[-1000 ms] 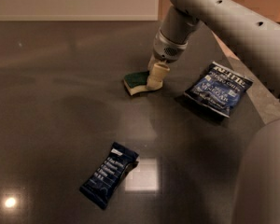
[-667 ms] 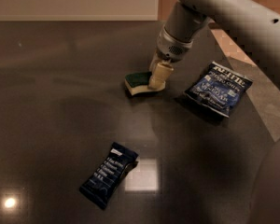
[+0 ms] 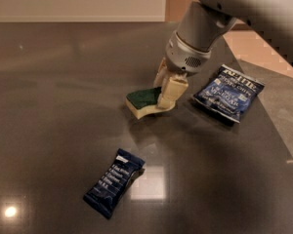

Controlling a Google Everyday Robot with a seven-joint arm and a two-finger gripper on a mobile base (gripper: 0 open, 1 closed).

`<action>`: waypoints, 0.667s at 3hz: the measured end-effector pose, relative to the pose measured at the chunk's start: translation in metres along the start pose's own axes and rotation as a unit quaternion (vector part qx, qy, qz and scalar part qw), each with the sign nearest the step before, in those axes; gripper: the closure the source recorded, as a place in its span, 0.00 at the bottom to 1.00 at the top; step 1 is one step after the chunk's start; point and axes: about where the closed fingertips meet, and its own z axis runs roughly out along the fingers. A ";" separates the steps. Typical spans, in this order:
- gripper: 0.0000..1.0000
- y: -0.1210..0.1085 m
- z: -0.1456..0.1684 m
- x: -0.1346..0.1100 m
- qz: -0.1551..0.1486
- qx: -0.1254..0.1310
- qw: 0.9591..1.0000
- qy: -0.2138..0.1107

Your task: Move sponge near rxbar blueberry

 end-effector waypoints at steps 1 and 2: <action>1.00 0.042 0.002 -0.010 -0.038 -0.018 0.999 -0.001; 1.00 0.073 0.010 -0.015 -0.064 -0.037 0.997 -0.002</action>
Offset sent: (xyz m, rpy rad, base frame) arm -0.1093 0.0134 -0.0168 -0.0066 0.0492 0.2184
